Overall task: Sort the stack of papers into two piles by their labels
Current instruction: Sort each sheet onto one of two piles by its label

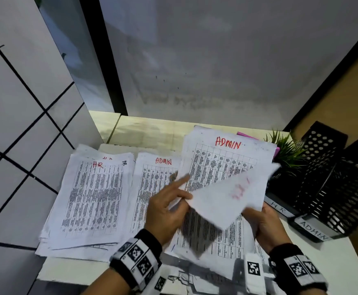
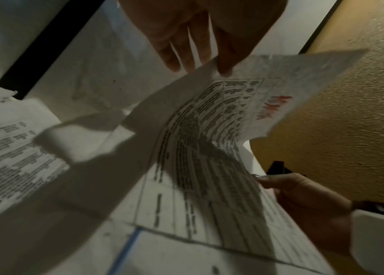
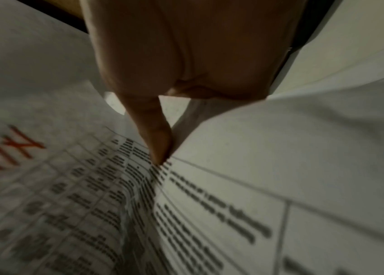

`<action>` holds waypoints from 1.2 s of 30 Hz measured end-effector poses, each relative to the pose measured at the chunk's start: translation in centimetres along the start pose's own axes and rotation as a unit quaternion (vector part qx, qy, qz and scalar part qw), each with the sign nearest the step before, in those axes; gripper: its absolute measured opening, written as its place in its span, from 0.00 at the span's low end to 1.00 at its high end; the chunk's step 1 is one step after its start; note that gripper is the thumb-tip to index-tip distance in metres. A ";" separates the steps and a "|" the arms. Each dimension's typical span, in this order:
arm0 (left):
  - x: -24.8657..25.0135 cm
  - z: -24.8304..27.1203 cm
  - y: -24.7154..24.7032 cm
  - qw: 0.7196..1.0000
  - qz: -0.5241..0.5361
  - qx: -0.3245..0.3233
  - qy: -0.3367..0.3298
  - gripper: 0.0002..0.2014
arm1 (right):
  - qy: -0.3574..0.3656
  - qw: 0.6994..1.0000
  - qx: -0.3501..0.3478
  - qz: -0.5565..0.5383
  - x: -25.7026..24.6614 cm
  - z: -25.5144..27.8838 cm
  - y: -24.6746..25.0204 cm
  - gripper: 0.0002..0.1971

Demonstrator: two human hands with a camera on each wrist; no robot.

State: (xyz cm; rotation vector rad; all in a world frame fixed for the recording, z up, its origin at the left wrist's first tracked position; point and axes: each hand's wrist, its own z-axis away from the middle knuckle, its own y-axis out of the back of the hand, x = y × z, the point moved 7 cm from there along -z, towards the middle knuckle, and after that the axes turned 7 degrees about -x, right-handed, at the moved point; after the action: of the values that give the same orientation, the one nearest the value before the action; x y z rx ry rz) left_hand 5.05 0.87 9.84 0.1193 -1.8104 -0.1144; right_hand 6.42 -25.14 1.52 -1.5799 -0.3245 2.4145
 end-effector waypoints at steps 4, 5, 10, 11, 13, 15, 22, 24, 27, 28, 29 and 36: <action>-0.5 0.5 -1.5 0.992 0.084 -0.069 0.069 0.08 | -0.006 1.000 -0.009 0.000 0.1 -0.2 -0.3 0.15; -0.7 0.4 -1.7 0.990 0.086 -0.074 0.086 0.09 | -0.011 1.000 -0.004 -0.004 0.3 -0.2 -0.2 0.15; -1.5 -0.4 -2.3 0.975 0.102 -0.082 0.179 0.07 | 0.004 1.000 -0.009 -0.015 -0.1 0.0 -0.8 0.20; -1.6 -0.6 -2.5 0.973 0.101 -0.089 0.187 0.07 | 0.014 1.000 -0.023 -0.009 -0.5 0.2 -1.4 0.24; -2.1 -1.2 -2.0 0.983 0.013 -0.065 0.174 0.03 | 0.022 0.999 -0.030 0.009 -0.8 0.5 -1.7 0.35; -2.6 -2.0 -0.7 0.981 -0.126 0.002 0.150 0.08 | 0.012 0.999 -0.030 -0.003 -0.5 0.3 -1.5 0.22; -4.7 -2.5 1.8 0.964 0.004 0.151 0.220 0.10 | -0.014 1.000 -0.012 -0.012 -0.1 0.1 -0.8 0.17; -3.9 -2.5 1.8 0.971 0.004 0.150 0.185 0.11 | -0.011 1.000 -0.010 -0.016 0.0 0.1 -0.8 0.17; -3.0 -2.3 1.1 0.988 -0.020 0.108 0.110 0.10 | -0.011 1.000 -0.011 -0.027 0.1 0.0 -0.9 0.18; -2.9 -2.3 0.9 0.991 -0.044 0.094 0.089 0.13 | -0.012 0.999 -0.011 -0.030 0.0 0.1 -1.0 0.19; -2.9 -2.2 0.8 0.992 -0.068 0.080 0.072 0.18 | -0.012 0.999 -0.012 -0.030 0.0 0.1 -1.0 0.19; -0.8 -0.9 -0.8 0.966 -0.230 -0.021 -0.118 0.26 | -0.005 1.000 -0.010 -0.023 0.1 -0.1 -0.7 0.21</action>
State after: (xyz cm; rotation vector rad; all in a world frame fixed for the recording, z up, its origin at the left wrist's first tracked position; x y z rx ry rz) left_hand 6.11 0.20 9.20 0.5143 -1.9873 -0.5143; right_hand 6.53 -24.43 1.62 -1.5519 -0.3835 2.3929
